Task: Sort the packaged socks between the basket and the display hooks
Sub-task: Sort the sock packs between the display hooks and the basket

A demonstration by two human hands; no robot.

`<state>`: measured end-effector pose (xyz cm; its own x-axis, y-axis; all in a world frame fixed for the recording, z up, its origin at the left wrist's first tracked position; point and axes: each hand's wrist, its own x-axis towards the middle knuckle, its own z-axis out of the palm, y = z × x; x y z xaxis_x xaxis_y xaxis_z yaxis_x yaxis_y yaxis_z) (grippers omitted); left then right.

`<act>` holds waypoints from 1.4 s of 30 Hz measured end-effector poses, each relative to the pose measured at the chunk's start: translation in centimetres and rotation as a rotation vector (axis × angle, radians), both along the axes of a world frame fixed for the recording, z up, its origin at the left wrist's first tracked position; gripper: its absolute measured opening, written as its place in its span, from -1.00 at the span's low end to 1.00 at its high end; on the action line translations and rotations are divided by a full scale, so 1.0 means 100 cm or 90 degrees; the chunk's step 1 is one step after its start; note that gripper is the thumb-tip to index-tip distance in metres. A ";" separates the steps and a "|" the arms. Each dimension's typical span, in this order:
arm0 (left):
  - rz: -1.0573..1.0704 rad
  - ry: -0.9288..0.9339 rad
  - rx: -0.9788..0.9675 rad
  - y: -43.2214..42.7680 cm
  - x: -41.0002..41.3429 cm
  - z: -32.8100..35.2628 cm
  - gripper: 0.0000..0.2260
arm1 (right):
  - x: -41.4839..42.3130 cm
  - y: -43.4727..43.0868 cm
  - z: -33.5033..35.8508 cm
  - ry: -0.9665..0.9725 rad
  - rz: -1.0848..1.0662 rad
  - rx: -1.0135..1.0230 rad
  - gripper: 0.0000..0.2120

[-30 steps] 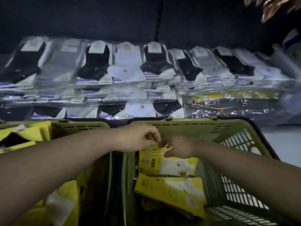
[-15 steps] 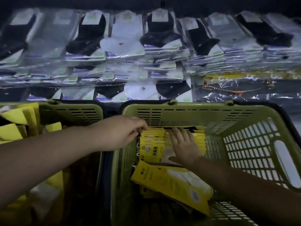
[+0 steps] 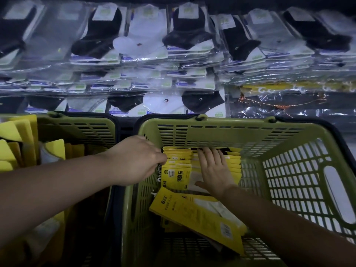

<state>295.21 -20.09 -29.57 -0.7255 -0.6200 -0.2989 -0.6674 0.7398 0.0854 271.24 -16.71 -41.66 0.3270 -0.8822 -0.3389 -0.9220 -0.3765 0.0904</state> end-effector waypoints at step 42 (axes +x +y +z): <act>0.734 0.759 0.406 -0.053 -0.025 0.060 -0.82 | 0.025 0.036 0.054 -0.522 -0.146 0.584 -0.27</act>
